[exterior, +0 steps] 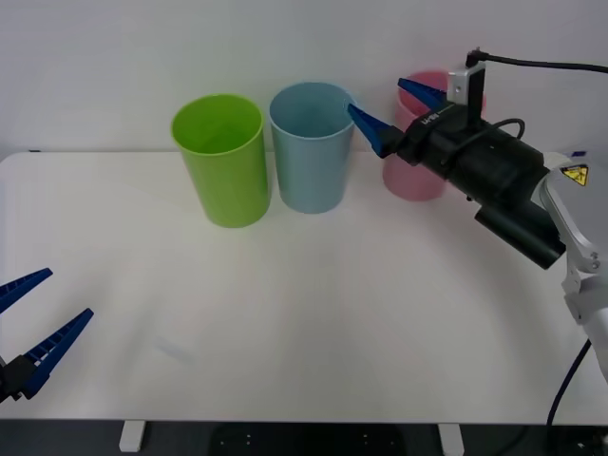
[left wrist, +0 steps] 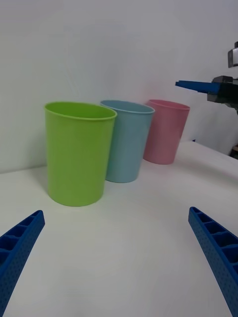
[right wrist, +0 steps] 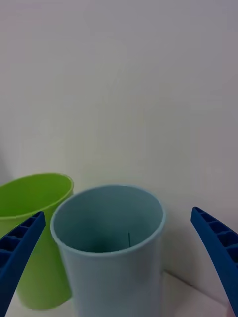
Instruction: Grasp the object on the table and drop it into the matching bin: aluminum can to the light blue bin, PET bottle to the pink bin.
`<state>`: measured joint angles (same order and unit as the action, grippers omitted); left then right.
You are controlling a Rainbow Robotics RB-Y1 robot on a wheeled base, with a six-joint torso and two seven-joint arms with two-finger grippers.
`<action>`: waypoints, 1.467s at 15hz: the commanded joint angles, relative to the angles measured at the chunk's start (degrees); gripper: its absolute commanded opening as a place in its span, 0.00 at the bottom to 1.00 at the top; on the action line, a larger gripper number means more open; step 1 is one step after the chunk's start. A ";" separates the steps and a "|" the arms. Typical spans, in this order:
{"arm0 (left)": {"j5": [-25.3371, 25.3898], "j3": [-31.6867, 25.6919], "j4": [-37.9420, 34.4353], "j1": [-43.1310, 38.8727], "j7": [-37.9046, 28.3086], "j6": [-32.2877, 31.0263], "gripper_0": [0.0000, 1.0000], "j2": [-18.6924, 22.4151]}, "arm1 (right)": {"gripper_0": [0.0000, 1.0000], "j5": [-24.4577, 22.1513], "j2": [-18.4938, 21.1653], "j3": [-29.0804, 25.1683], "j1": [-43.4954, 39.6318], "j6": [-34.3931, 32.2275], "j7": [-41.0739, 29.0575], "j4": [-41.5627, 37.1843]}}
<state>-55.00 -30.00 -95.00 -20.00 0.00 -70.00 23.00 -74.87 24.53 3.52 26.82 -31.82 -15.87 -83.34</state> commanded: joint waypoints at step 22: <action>0.00 0.00 0.00 0.00 0.00 0.00 1.00 0.00 | 1.00 7.11 7.37 -22.24 -38.60 -23.73 14.20 -16.33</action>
<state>-55.00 -30.00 -95.00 -20.00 0.00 -70.00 23.00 -67.88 32.04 -18.25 -10.65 -55.55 -1.57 -98.93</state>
